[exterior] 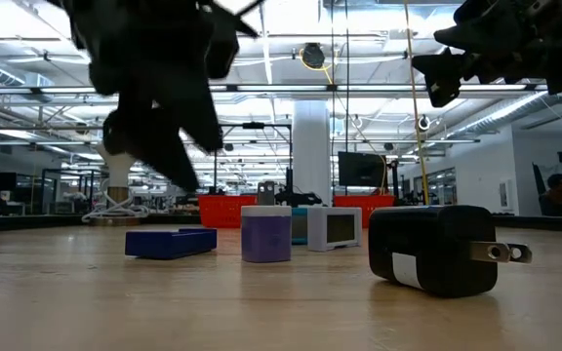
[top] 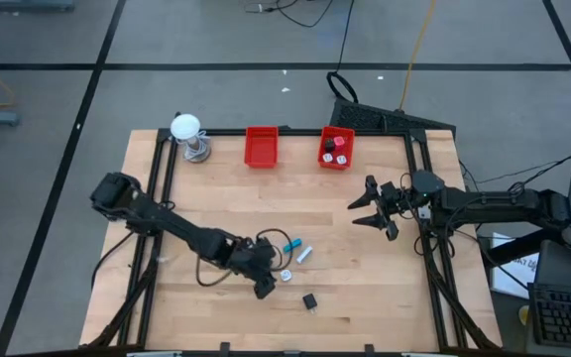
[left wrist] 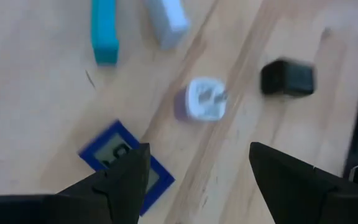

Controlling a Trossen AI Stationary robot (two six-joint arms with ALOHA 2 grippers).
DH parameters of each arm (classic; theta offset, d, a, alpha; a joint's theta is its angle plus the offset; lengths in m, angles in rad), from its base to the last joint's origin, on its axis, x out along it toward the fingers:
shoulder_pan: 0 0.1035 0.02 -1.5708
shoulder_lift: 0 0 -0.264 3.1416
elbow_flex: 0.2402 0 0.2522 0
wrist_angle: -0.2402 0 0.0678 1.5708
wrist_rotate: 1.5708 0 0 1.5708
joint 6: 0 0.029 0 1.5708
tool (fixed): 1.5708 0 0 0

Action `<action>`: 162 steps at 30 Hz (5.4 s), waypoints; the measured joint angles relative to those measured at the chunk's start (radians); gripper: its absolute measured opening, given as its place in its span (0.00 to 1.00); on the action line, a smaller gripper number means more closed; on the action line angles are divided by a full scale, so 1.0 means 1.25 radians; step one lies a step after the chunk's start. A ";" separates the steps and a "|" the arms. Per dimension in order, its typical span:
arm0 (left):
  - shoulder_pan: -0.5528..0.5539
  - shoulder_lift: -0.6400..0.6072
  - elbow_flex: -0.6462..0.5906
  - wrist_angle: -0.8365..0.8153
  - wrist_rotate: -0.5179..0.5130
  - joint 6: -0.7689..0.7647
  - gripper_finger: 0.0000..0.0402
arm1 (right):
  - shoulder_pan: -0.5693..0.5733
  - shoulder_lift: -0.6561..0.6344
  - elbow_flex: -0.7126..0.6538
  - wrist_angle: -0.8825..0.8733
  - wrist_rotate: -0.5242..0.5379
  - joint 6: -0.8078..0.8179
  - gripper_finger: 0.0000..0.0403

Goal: Pick & Place Office items
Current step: Put the dark blue digital timer into the left red basket

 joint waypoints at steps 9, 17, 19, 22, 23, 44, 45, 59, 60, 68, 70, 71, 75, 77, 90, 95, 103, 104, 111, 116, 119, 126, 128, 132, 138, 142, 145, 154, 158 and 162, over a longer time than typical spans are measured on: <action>-0.004 0.084 0.006 -0.038 0.003 -0.095 0.69 | 0.000 0.000 0.000 0.000 0.006 0.000 0.49; -0.001 0.054 0.005 -0.196 -0.002 -0.100 0.69 | 0.000 0.000 0.000 0.001 0.037 -0.006 0.49; 0.002 0.037 0.001 -0.245 -0.002 -0.100 0.69 | 0.000 0.000 0.000 0.000 0.067 -0.007 0.49; 0.010 0.002 -0.002 -0.308 0.004 -0.114 0.69 | -0.001 0.000 0.000 -0.011 0.088 -0.007 0.49; 0.013 -0.012 -0.002 -0.330 0.003 -0.129 0.69 | -0.001 0.000 0.000 -0.013 0.088 -0.007 0.49; -0.048 -0.057 -0.001 -0.580 -0.083 0.249 0.69 | -0.001 0.000 0.000 -0.030 0.085 -0.007 0.49; -0.048 -0.057 -0.001 -0.581 -0.101 0.259 0.69 | -0.001 0.000 0.000 -0.030 0.085 -0.007 0.49; -0.025 -0.062 -0.115 -0.353 -0.109 0.257 0.69 | -0.001 0.001 0.000 -0.031 0.084 -0.007 0.49; -0.025 -0.059 -0.122 -0.347 -0.109 0.257 0.69 | -0.001 0.001 0.000 -0.031 0.084 -0.007 0.49; -0.024 -0.058 -0.138 -0.346 -0.105 0.243 0.69 | -0.001 0.001 0.000 -0.032 0.085 -0.009 0.49; -0.024 -0.058 -0.138 -0.346 -0.105 0.234 0.69 | -0.001 0.001 0.000 -0.032 0.085 -0.013 0.49; -0.024 -0.058 -0.138 -0.344 -0.105 0.231 0.69 | -0.001 0.001 0.000 -0.032 0.085 -0.015 0.49; -0.024 -0.058 -0.138 -0.343 -0.105 0.204 0.69 | -0.001 0.001 0.000 -0.036 0.085 -0.015 0.49; -0.024 -0.058 -0.138 -0.343 -0.103 0.177 0.69 | -0.001 0.001 0.000 -0.036 0.086 -0.015 0.49; -0.030 -0.059 -0.134 -0.464 0.017 0.201 0.69 | -0.001 0.001 0.000 -0.036 0.087 -0.021 0.49; -0.030 -0.059 -0.135 -0.481 0.035 0.212 0.69 | -0.001 0.001 0.000 -0.036 0.087 -0.021 0.49; -0.029 -0.059 -0.136 -0.505 0.077 0.208 0.69 | -0.001 0.001 0.000 -0.036 0.087 -0.021 0.49; -0.029 -0.059 -0.136 -0.506 0.077 0.214 0.69 | -0.001 0.001 0.000 -0.036 0.087 -0.021 0.49; -0.031 -0.059 -0.137 -0.508 0.083 0.185 0.55 | 0.000 0.001 0.000 -0.037 0.087 -0.021 0.49; -0.032 -0.059 -0.138 -0.447 0.041 0.144 0.40 | 0.000 0.001 0.000 -0.037 0.087 -0.021 0.49; -0.029 -0.059 -0.140 -0.414 0.022 0.132 0.37 | 0.000 0.001 0.000 -0.037 0.087 -0.021 0.49; -0.025 -0.057 -0.140 -0.358 -0.062 0.060 0.42 | 0.000 0.001 0.000 -0.037 0.087 -0.021 0.49; -0.022 -0.055 -0.139 -0.316 -0.112 0.053 0.39 | 0.000 0.001 0.000 -0.037 0.087 -0.021 0.49; -0.022 -0.065 -0.129 -0.235 -0.186 0.094 0.36 | 0.000 0.001 0.000 -0.036 0.087 -0.021 0.49; 0.013 -0.117 -0.099 -0.161 -0.269 0.204 0.36 | 0.000 0.001 0.000 -0.034 0.089 -0.021 0.49; 0.058 -0.169 -0.098 -0.109 -0.320 0.236 0.36 | 0.000 0.001 0.000 -0.031 0.089 -0.021 0.49; 0.102 -0.197 -0.098 -0.082 -0.381 0.283 0.36 | 0.000 0.001 0.000 -0.031 0.090 -0.021 0.49; 0.292 -0.202 -0.117 0.020 -0.373 0.476 0.36 | 0.000 0.001 0.000 -0.033 0.090 -0.021 0.49; 0.401 -0.202 -0.129 0.138 -0.310 0.530 0.36 | 0.000 0.001 0.000 -0.033 0.090 -0.026 0.49; 0.517 -0.202 -0.136 0.180 -0.296 0.491 0.36 | 0.000 0.001 0.000 -0.033 0.090 -0.027 0.49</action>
